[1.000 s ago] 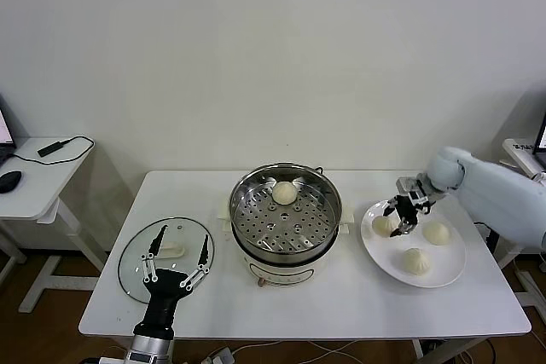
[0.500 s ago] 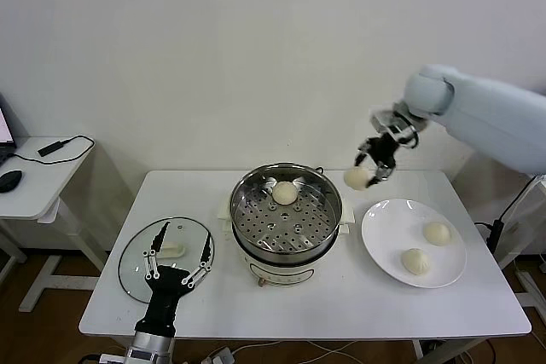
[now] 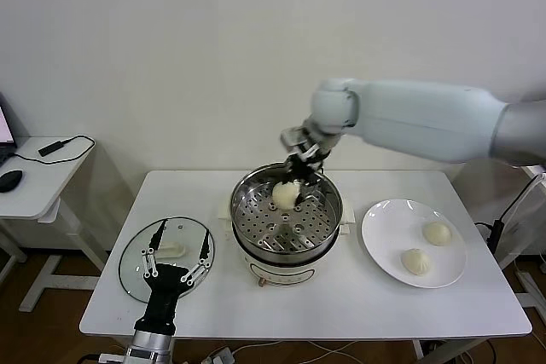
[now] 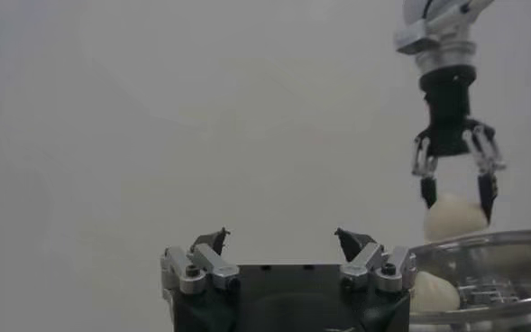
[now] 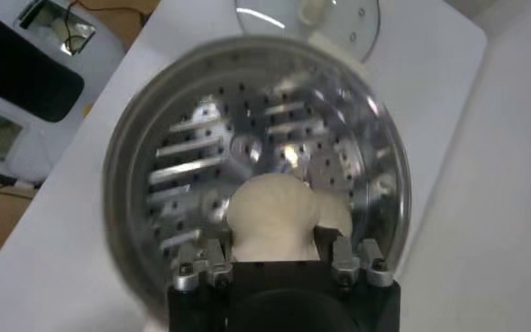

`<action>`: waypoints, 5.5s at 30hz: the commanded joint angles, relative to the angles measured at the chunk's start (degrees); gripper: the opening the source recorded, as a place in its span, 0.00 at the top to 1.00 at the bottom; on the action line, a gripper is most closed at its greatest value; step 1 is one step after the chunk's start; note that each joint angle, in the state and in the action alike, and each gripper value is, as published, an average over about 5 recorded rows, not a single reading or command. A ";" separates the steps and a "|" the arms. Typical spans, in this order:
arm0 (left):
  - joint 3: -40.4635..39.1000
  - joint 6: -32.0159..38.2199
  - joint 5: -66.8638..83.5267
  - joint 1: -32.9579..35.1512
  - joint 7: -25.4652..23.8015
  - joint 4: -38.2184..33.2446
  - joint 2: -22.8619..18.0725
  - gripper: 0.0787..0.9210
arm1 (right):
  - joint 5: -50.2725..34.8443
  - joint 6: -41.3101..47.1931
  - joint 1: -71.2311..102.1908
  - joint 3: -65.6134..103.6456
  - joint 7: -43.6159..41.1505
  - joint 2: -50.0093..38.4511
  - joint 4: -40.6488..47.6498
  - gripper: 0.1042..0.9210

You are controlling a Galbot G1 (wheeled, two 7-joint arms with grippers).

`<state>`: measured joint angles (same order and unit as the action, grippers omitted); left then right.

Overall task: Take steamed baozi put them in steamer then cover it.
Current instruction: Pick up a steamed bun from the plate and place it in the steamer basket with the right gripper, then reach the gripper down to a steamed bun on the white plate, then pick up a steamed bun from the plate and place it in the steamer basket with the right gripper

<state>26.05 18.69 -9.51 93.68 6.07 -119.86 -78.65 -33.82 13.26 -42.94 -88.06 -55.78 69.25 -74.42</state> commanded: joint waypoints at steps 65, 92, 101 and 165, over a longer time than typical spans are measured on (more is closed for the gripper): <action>0.67 -0.14 -0.14 1.48 -0.13 -0.62 0.37 0.12 | 26.97 -9.48 30.41 17.77 -10.51 -41.27 2.44 0.12; 1.30 -0.22 -0.97 2.50 0.39 -1.69 -0.18 0.12 | 30.10 -9.54 37.53 25.88 -2.41 -34.84 10.34 0.37; 1.15 -0.23 -0.88 2.27 0.40 -1.77 -0.03 0.12 | 28.96 -10.10 28.32 21.91 -3.90 -36.94 5.32 0.44; 1.86 1.05 0.11 2.47 0.70 -2.29 -0.17 0.12 | 38.22 -38.79 5.76 22.25 -18.25 -21.36 -20.04 0.12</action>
<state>27.92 19.70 -9.46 96.17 6.80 -122.32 -78.87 11.82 -31.56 -32.04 -68.72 -67.59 53.50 -92.39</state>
